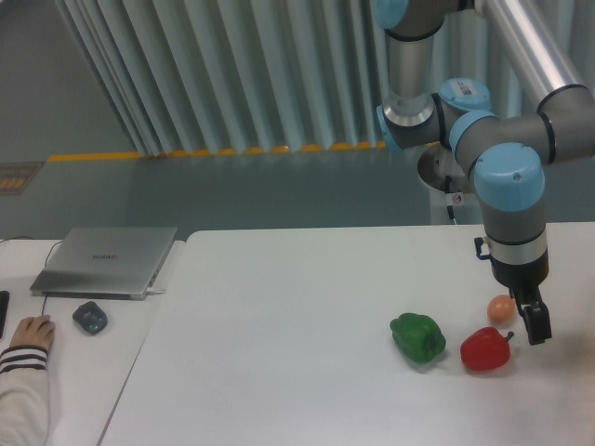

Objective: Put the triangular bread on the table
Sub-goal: 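Raise the open gripper and move it away from the peppers, out of view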

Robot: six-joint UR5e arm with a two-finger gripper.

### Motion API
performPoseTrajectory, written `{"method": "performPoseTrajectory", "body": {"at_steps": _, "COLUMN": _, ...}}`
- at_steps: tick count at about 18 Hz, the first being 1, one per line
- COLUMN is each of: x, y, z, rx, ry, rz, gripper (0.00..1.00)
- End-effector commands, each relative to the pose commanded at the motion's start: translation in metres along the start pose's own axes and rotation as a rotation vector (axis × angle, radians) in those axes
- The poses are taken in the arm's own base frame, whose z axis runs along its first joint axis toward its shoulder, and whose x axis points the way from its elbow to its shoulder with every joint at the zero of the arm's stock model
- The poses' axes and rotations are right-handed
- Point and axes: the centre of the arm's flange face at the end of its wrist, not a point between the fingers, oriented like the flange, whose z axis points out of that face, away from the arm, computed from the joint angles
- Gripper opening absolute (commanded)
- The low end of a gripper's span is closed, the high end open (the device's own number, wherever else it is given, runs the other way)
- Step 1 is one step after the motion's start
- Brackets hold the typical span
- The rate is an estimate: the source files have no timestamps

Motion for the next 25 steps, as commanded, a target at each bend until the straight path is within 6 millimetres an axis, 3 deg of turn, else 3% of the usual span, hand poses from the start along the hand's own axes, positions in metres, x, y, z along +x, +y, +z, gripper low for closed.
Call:
{"method": "performPoseTrajectory", "body": {"at_steps": 5, "x": -0.001, "y": 0.0, "z": 0.004, "rx": 0.034, "ry": 0.004, "rz": -0.012, "gripper": 1.0}}
{"method": "performPoseTrajectory", "body": {"at_steps": 8, "x": 0.001, "y": 0.002, "z": 0.017, "rx": 0.017, "ry": -0.028, "rz": -0.029, "gripper": 1.0}}
{"method": "performPoseTrajectory", "body": {"at_steps": 11, "x": -0.001, "y": 0.029, "z": 0.021, "rx": 0.014, "ry": -0.049, "rz": -0.049, "gripper": 1.0}}
{"method": "performPoseTrajectory", "body": {"at_steps": 20, "x": -0.006, "y": 0.11, "z": 0.033, "rx": 0.0, "ry": -0.043, "rz": 0.123, "gripper": 1.0}}
{"method": "performPoseTrajectory", "body": {"at_steps": 22, "x": -0.008, "y": 0.13, "z": 0.027, "rx": -0.003, "ry": -0.065, "rz": 0.112, "gripper": 1.0}}
{"method": "performPoseTrajectory", "body": {"at_steps": 25, "x": -0.016, "y": 0.141, "z": 0.012, "rx": -0.002, "ry": -0.14, "rz": 0.022, "gripper": 1.0}}
